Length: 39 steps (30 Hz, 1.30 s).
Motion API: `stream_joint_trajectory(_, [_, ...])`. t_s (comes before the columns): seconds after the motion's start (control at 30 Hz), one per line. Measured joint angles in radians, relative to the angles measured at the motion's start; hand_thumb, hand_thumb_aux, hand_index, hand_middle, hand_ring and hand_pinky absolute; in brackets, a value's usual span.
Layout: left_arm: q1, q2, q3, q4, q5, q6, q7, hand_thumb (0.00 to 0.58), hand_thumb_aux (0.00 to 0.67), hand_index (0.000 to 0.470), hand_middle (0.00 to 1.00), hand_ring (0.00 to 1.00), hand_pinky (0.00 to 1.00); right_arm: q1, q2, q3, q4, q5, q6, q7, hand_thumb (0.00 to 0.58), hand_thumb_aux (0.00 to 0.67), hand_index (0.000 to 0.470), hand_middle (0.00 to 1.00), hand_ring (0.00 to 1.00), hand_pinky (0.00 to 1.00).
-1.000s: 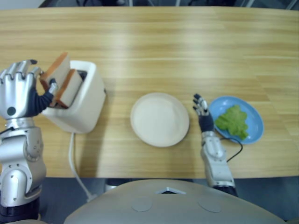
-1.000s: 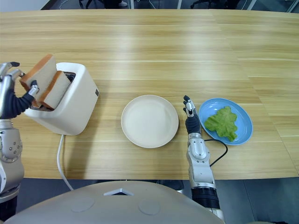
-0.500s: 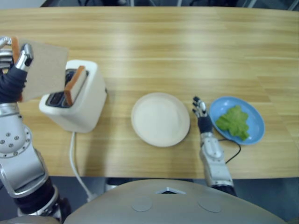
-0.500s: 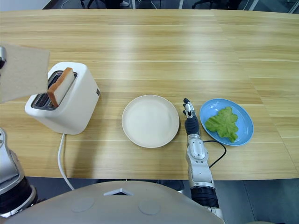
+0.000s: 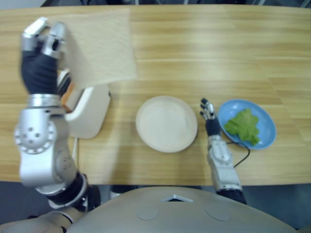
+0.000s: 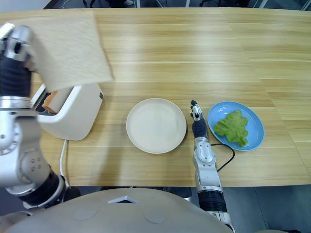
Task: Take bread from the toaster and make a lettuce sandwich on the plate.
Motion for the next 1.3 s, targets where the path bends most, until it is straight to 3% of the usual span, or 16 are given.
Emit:
stream_joint_trajectory(0.2, [0.116,-0.029,-0.411,0.276,0.143,-0.105,0.046,0.580,0.670,0.460,1.00,1.00,1.00,-0.003,-0.004,-0.002,-0.001,0.000,0.008,-0.003,0.000,0.000,0.000,0.00,0.00,0.00])
stream_joint_trajectory(0.3, [0.123,-0.035,-0.506,0.401,0.194,-0.148,0.060,0.580,0.670,0.460,1.00,1.00,1.00,-0.003,-0.006,-0.002,-0.008,0.000,0.013,-0.005,0.000,0.000,0.000,0.00,0.00,0.00])
stream_joint_trajectory(0.47, [0.118,-0.037,-0.612,0.676,0.281,-0.233,0.077,0.580,0.670,0.460,1.00,1.00,1.00,-0.006,-0.017,-0.009,-0.025,0.001,0.022,-0.007,0.000,0.000,0.000,0.00,0.00,0.00])
stream_joint_trajectory(0.63, [0.079,-0.045,-0.620,0.925,0.325,-0.305,0.098,0.580,0.670,0.460,1.00,1.00,1.00,-0.007,-0.026,-0.028,-0.033,0.001,0.033,-0.008,0.000,0.000,0.000,0.00,0.00,0.00])
stream_joint_trajectory(0.9, [0.046,-0.011,-0.625,1.033,0.476,-0.346,0.159,0.580,0.670,0.460,1.00,1.00,1.00,-0.004,-0.031,-0.037,-0.062,0.002,0.041,-0.008,0.000,0.000,0.000,0.00,0.00,0.00])
stream_joint_trajectory(0.97, [0.046,-0.001,-0.627,1.034,0.519,-0.345,0.175,0.572,0.594,0.408,1.00,1.00,1.00,-0.002,-0.032,-0.040,-0.069,0.003,0.042,-0.008,0.000,0.000,0.000,0.00,0.00,0.00])
stream_joint_trajectory(1.0, [0.048,0.004,-0.629,1.026,0.540,-0.343,0.177,0.538,0.489,0.336,1.00,1.00,1.00,-0.001,-0.032,-0.040,-0.070,0.003,0.042,-0.008,0.000,0.000,0.000,0.00,0.00,0.00])
stream_joint_trajectory(1.03, [0.055,0.014,-0.640,0.997,0.579,-0.339,0.180,0.436,0.336,0.231,0.80,0.80,0.80,0.000,-0.031,-0.040,-0.071,0.003,0.043,-0.008,0.000,0.000,0.000,0.00,0.00,0.00])
stream_joint_trajectory(1.07, [0.058,0.018,-0.644,0.976,0.596,-0.337,0.180,0.000,0.000,0.000,0.33,0.33,0.33,0.001,-0.031,-0.041,-0.072,0.003,0.043,-0.008,0.000,0.000,0.000,0.00,0.00,0.00])
stream_joint_trajectory(1.1, [0.064,0.023,-0.650,0.940,0.628,-0.329,0.181,0.000,0.000,0.000,0.00,0.00,0.00,0.003,-0.031,-0.040,-0.072,0.003,0.043,-0.008,0.000,0.000,0.000,0.00,0.00,0.00])
stream_joint_trajectory(1.3, [0.100,0.047,-0.671,0.745,0.782,-0.290,0.167,0.000,0.000,0.000,0.00,0.00,0.00,0.006,-0.031,-0.040,-0.072,0.004,0.044,-0.003,0.000,0.000,0.000,0.00,0.00,0.00])
